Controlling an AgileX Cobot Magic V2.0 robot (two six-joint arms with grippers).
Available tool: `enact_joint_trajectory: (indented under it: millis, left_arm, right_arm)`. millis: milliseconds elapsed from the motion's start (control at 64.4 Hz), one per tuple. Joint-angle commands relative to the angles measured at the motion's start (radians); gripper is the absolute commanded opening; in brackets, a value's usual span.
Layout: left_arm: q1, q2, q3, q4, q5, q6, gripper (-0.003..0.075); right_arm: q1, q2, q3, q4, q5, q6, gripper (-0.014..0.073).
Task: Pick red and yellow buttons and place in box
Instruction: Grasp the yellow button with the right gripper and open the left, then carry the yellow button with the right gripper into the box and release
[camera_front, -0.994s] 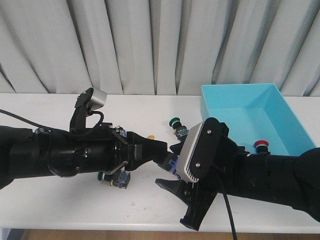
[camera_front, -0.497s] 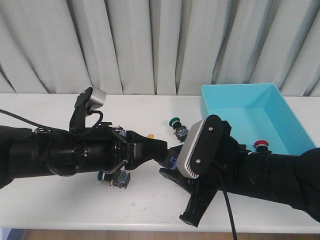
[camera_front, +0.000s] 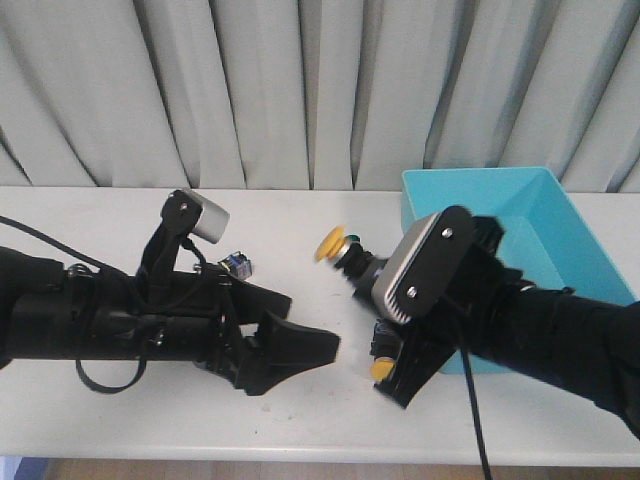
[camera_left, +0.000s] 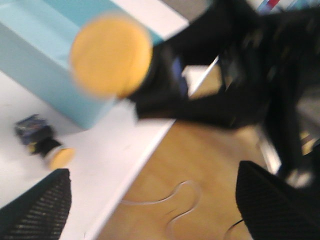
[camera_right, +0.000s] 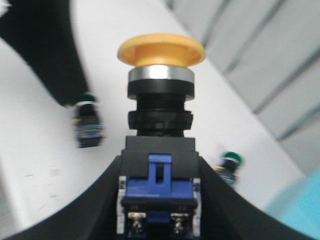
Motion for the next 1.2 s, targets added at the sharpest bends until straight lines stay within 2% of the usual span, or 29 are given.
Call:
enact_joint_trajectory:
  millis: [0, 140, 202, 249, 311, 435, 559, 668, 824, 1041, 1181]
  left_arm:
    - [0.033, -0.029, -0.028, 0.058, -0.027, 0.055, 0.0639]
    - [0.043, -0.029, -0.026, 0.316, -0.152, 0.025, 0.0606]
    - [0.043, -0.029, -0.026, 0.447, -0.208, -0.028, 0.0585]
    - [0.043, -0.029, -0.026, 0.517, -0.239, -0.072, 0.0571]
    - [0.043, -0.029, -0.026, 0.594, -0.265, -0.13, 0.0559]
    - [0.043, -0.029, -0.026, 0.666, -0.265, -0.168, 0.0552]
    - [0.043, -0.029, -0.026, 0.666, -0.257, -0.168, 0.0552]
    - [0.043, -0.029, -0.026, 0.666, -0.257, -0.168, 0.0552]
    - [0.043, -0.029, -0.026, 0.666, -0.255, -0.168, 0.0552]
    - [0.043, -0.029, -0.026, 0.666, -0.255, -0.168, 0.0552]
    - [0.043, -0.029, -0.026, 0.666, -0.255, -0.168, 0.0552]
  right_arm:
    - [-0.002, -0.034, -0.03, 0.026, -0.172, 0.001, 0.0243]
    - [-0.003, -0.022, -0.041, 0.148, -0.383, -0.04, 0.0246]
    - [-0.003, -0.004, -0.069, 0.293, -0.463, -0.115, 0.0246]
    - [-0.003, 0.015, -0.1, 0.419, -0.515, -0.233, 0.0246]
    - [-0.002, 0.043, -0.133, 0.43, -0.58, -0.289, 0.0246]
    - [-0.025, 0.093, -0.191, 0.43, -0.643, -0.277, 0.0246]
    - [-0.104, 0.12, -0.225, 0.43, -0.573, -0.242, 0.0246]
    - [-0.177, 0.125, -0.226, 0.43, -0.398, -0.236, 0.0246]
    - [-0.201, 0.127, -0.226, 0.43, -0.199, -0.237, 0.0246]
    - [-0.2, 0.169, -0.226, 0.43, -0.181, -0.24, 0.0246]
    - [-0.2, 0.175, -0.226, 0.43, -0.111, -0.232, 0.0246]
